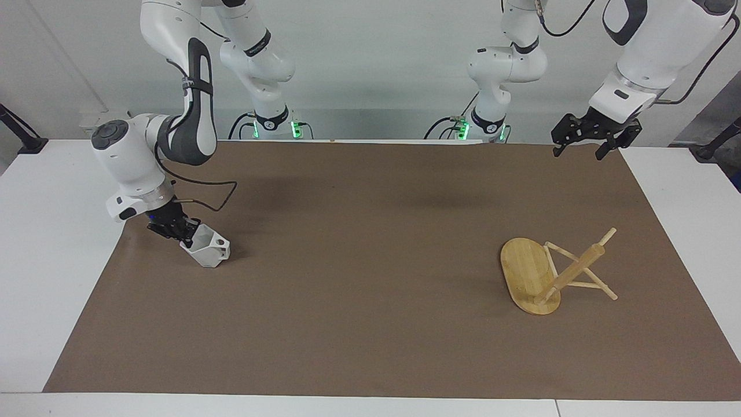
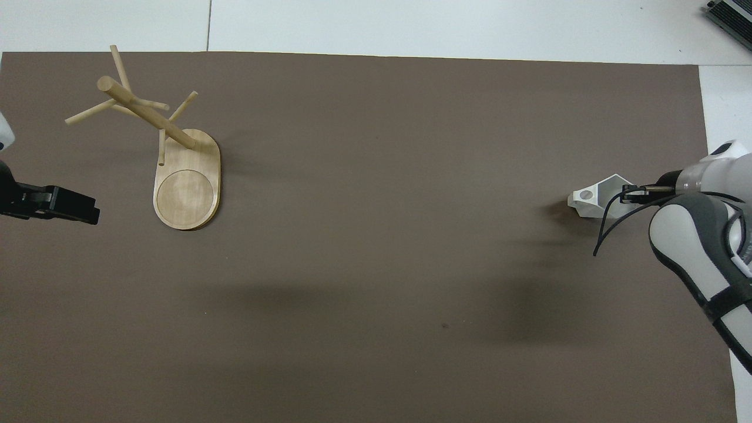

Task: Hang cup on rack
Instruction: 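Lift the white cup with the right gripper and draw it back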

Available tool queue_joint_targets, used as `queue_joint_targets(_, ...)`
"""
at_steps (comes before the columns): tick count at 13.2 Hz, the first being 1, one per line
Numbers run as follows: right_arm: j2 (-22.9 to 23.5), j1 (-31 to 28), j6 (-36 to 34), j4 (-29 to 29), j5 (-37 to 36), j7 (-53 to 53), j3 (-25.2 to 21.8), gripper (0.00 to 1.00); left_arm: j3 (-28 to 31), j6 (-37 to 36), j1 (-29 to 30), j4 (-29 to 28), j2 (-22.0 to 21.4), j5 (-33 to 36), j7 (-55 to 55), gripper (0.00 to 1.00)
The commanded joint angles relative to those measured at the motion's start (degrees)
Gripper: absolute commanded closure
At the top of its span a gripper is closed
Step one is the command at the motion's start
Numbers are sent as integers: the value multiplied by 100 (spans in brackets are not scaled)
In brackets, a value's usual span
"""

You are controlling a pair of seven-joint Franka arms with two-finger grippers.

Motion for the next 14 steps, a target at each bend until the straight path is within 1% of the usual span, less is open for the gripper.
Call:
queue_joint_targets(1,-50,-73,-471,254,3,99,39,100,20,80,-20,-197,-157,122,-40,0)
queue_joint_targets(5,-120,-195,-2165,1386,-14,38,13,100,20,80,-20,-197,-157,122,-40,0)
queue_joint_targets(9,-734,-205,-3598,2179,-199,3,4,100,11,71,-29,-188,-157,122,-40,0)
queue_joint_targets(12,-1051,-196,-4592,2697,-199,3,30,100,20,45,15,-197,-157,122,-49,0)
queue_joint_targets(14,-1139,-143,-5216,3057,-112,3,83,100,12,62,7,-197,-157,122,-75,0)
